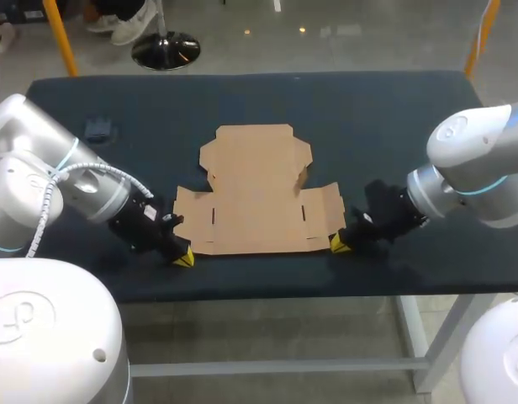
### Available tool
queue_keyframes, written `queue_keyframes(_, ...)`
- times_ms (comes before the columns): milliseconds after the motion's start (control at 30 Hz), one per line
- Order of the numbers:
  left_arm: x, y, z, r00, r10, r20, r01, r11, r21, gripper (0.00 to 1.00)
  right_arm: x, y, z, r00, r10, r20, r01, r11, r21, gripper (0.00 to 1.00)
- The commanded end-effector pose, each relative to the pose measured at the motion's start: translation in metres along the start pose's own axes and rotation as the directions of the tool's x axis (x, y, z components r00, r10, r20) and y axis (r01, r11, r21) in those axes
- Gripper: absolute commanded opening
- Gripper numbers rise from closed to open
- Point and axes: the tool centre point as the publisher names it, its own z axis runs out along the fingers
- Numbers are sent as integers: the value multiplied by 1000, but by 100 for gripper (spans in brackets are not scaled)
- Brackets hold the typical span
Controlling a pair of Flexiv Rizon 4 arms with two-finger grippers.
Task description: Assemble the packaging by folding the flat box into shape, placing the metal phone stand inside, and closing the box properly
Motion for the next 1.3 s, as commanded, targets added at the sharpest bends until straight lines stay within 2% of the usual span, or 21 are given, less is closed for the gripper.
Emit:
queue_keyframes(33, -3, -2, 2, 1000, -1, 1, 1, 1000, -5, 0, -4, 5, 2, 1000, 8, -5, -8, 1000, 7, 0)
queue_keyframes(367, -4, -4, 3, 1000, 3, 3, -2, 1000, -13, 0, 1, 12, 9, 1000, 3, 0, -3, 1000, 19, 0)
queue_keyframes(967, -5, -9, 5, 1000, -6, -8, 6, 1000, -16, 0, 8, 10, 9, 1000, -27, -4, 27, 1000, 15, 0)
queue_keyframes(1300, -13, -15, -4, 998, -37, -50, 38, 999, 12, 0, 8, 11, 9, 1000, -29, -3, 29, 999, 15, 0)
